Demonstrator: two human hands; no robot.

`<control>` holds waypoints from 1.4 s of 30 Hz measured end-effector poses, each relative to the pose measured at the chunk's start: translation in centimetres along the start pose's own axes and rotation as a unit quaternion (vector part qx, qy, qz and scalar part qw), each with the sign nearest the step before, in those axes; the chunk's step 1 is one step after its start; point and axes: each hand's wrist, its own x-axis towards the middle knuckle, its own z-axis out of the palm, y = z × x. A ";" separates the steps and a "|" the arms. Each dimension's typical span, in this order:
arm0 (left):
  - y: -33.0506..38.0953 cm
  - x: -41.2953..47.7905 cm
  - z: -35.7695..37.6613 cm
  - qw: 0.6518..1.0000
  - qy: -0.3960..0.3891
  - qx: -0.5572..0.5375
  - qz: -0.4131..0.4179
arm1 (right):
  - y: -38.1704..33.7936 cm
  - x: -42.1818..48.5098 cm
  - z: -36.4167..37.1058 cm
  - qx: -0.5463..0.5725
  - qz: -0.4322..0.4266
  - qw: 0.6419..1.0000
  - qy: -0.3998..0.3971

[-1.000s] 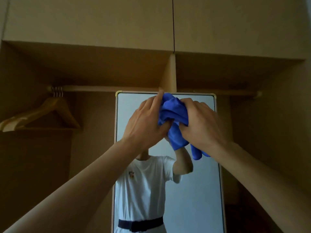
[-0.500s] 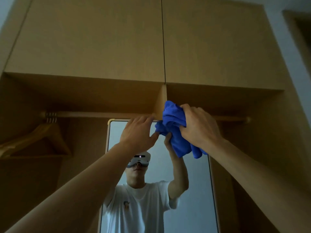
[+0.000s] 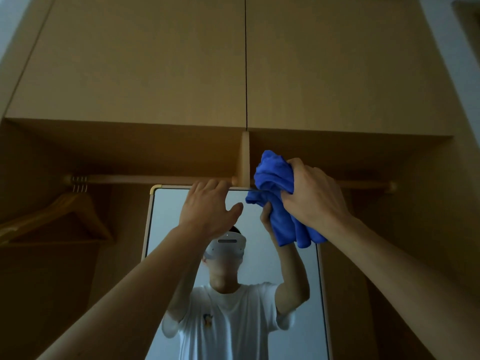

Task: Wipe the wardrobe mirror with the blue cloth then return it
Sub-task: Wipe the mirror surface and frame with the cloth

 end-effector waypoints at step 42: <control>1.8 -2.7 -5.6 0.997 0.001 -0.078 0.011 | -2.7 3.2 -5.6 -0.062 0.048 0.989 -0.127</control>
